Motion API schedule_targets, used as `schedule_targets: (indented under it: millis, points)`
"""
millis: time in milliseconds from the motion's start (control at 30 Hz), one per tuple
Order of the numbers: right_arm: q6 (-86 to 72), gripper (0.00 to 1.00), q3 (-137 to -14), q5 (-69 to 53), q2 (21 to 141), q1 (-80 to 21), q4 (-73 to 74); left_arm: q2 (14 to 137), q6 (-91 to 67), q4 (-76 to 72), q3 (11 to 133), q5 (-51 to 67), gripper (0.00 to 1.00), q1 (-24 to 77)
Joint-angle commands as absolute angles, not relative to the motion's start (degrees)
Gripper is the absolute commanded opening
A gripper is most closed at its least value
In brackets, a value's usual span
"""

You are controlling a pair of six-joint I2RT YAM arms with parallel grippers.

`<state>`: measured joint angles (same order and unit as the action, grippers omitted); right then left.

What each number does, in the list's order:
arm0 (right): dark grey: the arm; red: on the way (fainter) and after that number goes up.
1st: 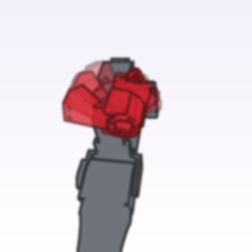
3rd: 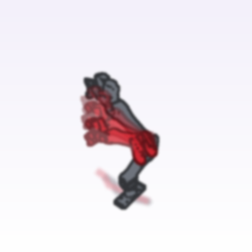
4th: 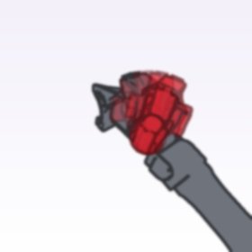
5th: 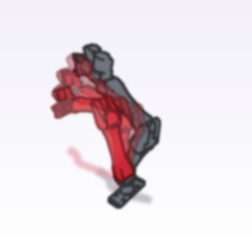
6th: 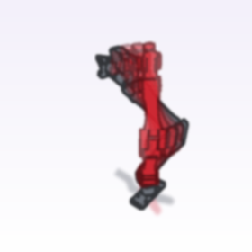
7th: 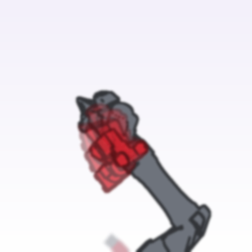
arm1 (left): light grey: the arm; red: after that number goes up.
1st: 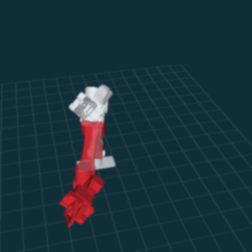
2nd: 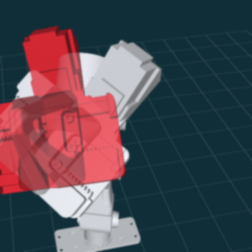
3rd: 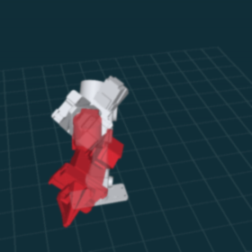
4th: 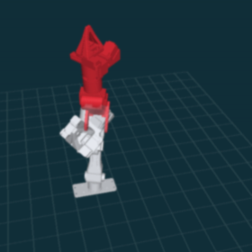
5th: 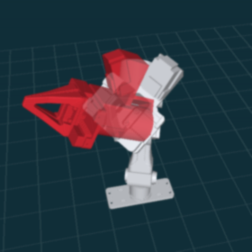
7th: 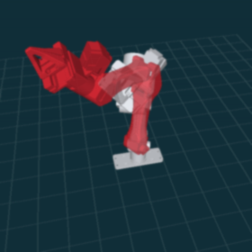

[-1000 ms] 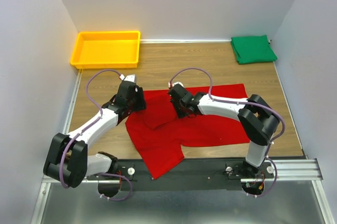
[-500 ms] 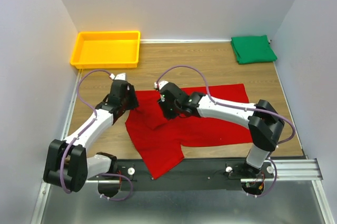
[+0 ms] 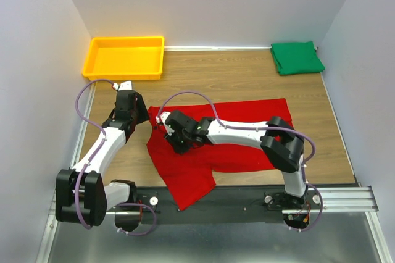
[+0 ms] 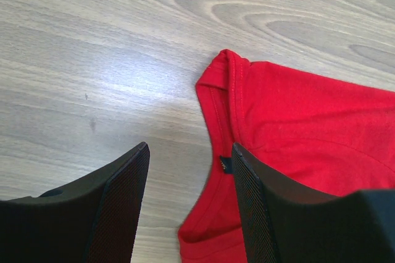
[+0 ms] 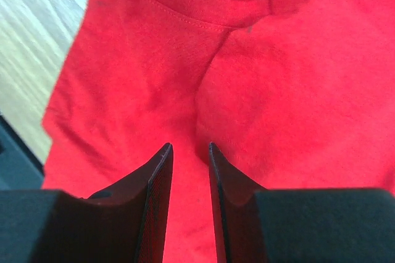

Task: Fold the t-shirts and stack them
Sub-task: Fold the tshirt

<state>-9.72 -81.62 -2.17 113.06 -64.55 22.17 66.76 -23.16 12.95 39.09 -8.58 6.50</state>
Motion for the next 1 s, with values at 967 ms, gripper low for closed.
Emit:
schedule_targets:
  millis: [967]
  points:
    - [-6.07,0.12,-80.77,-2.20,111.27,-64.95,22.41,67.32,-21.18,11.16,39.64,-6.94,0.63,5.80]
